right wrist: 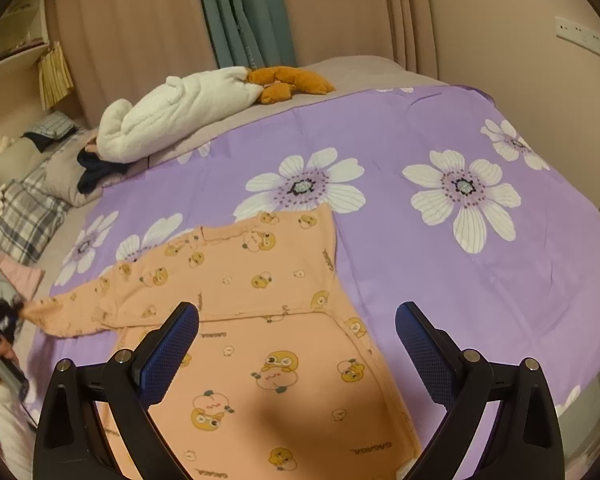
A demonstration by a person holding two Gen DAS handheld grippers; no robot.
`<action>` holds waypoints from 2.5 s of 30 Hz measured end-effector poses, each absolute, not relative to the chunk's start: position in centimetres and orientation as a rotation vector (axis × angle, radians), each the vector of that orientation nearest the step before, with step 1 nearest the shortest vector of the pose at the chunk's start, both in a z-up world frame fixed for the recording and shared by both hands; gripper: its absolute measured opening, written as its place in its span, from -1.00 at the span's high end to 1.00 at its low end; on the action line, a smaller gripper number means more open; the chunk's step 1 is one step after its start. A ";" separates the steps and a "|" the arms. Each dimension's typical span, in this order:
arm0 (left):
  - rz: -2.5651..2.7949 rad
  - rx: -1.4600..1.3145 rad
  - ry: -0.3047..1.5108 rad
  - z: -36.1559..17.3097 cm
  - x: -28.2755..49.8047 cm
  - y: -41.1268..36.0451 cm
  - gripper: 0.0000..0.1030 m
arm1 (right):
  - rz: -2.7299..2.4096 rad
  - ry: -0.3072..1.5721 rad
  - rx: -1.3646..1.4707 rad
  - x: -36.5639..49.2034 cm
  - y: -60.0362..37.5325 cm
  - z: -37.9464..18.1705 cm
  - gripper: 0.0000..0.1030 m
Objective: Fold small clothes
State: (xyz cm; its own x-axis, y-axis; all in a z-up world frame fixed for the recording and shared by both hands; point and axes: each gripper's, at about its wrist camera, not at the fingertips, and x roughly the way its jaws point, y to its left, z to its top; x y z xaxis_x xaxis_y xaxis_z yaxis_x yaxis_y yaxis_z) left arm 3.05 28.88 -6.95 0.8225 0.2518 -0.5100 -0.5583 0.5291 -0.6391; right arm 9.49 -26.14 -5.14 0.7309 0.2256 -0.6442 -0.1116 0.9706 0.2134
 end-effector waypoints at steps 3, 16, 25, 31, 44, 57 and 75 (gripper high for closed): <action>0.400 -0.831 0.376 -4.8 4.7 26.2 0.88 | 0.186 0.731 0.172 9.4 -26.4 -5.3 -0.90; 0.080 -0.506 0.613 -5.8 13.2 11.8 0.88 | 0.169 0.742 0.221 9.2 -28.0 -6.1 -0.90; -0.009 -0.376 0.827 -12.1 16.0 6.1 0.87 | 0.158 0.766 0.242 9.5 -28.8 -7.1 -0.90; -0.038 -0.352 0.935 -15.0 16.5 5.0 0.72 | 0.150 0.786 0.251 9.8 -29.0 -7.7 -0.90; -0.180 -0.423 0.902 -12.4 15.1 4.3 -0.21 | 0.171 0.815 0.245 10.5 -28.1 -8.3 -0.90; 0.146 -0.467 0.788 -8.4 7.7 12.9 -0.79 | 0.471 0.904 0.260 15.0 -20.2 -9.0 -0.90; 0.346 -0.632 0.822 -11.3 0.6 20.0 -0.79 | 0.573 1.163 0.126 21.9 -5.3 -15.2 0.33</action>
